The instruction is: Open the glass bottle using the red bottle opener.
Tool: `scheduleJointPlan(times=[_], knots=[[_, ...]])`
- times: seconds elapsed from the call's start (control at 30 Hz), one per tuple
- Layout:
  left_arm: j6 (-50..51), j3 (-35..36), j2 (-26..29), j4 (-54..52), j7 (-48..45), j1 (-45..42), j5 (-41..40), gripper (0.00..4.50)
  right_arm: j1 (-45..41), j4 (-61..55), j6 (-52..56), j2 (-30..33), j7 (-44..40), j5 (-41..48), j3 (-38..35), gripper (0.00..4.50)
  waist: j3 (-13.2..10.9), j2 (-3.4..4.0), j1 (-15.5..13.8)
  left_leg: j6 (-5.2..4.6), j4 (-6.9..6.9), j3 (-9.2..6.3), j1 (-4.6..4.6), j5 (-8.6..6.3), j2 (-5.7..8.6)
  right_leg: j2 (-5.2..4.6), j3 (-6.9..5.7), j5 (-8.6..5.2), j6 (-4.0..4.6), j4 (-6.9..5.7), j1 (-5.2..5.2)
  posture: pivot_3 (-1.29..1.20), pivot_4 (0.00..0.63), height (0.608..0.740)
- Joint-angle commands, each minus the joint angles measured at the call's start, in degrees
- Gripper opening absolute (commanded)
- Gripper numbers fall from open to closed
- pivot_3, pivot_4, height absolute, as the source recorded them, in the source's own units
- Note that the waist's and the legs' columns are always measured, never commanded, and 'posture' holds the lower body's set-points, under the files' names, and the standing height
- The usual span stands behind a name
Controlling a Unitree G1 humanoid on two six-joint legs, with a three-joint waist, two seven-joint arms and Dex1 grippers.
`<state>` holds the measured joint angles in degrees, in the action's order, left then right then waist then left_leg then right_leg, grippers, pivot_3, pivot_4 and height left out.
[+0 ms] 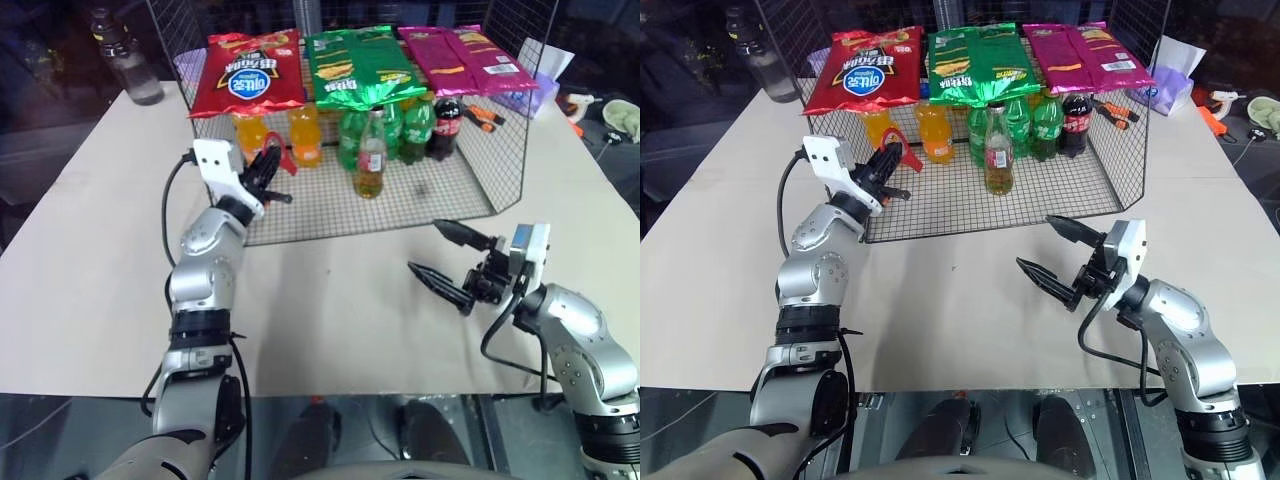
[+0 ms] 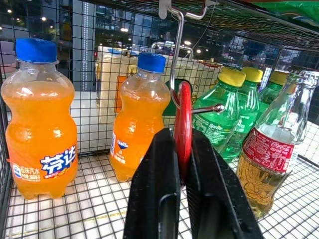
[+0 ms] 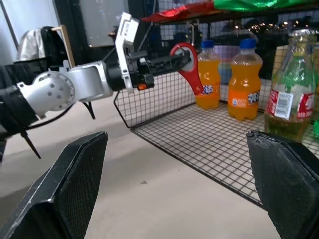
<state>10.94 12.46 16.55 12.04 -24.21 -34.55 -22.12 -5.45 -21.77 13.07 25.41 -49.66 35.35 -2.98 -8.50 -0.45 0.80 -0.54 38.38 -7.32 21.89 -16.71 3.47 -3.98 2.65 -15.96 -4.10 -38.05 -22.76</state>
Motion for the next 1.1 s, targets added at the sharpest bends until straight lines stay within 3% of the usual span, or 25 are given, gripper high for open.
scheduleJointPlan(times=[0.03,0.4,0.67,0.93,1.1], knots=[[0.39,0.35,0.0,-3.63,-0.96,0.27,-1.67,0.05,-1.77,-2.2,-1.08,-0.7,0.36,2.0,-1.41,4.5,0.0,0.0,0.0,0.0,0.0,0.0,0.0,0.0,0.0,0.0,0.0,0.0,0.0,0.0,0.0,0.0,0.15,0.74],[11.8,2.76,-2.5,-10.76,-2.94,0.43,-14.74,0.05,-1.79,-1.02,-2.33,-0.88,0.54,-0.85,-0.33,4.5,0.0,0.0,-0.15,0.0,0.05,-0.06,0.04,0.0,0.01,-0.03,-0.05,0.0,0.0,0.0,0.01,0.0,0.15,0.74],[21.56,-0.27,-2.89,-16.74,-7.08,3.63,-22.43,0.05,-3.02,-1.96,0.81,-1.3,2.83,-1.02,1.1,4.5,0.0,-0.01,-0.68,0.0,0.09,-0.17,0.1,0.0,0.08,-0.07,-0.14,0.0,0.0,0.03,0.02,0.0,0.15,0.74],[22.62,-2.44,-0.82,-19.72,-9.95,5.0,-21.99,0.05,-5.94,-3.74,10.63,-2.59,10.21,0.01,4.01,4.5,0.01,-0.01,-1.58,-0.03,0.03,-0.31,0.23,-0.01,0.23,-0.18,-0.27,-0.01,0.01,0.19,0.0,0.0,0.15,0.74],[22.78,-1.04,-1.59,-19.21,-9.17,4.2,-23.34,0.05,-7.24,-3.17,10.93,-3.09,11.0,-1.59,4.92,4.5,0.01,-0.01,-1.59,-0.16,-0.04,-0.38,0.23,-0.09,0.33,-0.35,-0.54,-0.01,0.01,0.21,-0.01,0.0,0.15,0.74]])
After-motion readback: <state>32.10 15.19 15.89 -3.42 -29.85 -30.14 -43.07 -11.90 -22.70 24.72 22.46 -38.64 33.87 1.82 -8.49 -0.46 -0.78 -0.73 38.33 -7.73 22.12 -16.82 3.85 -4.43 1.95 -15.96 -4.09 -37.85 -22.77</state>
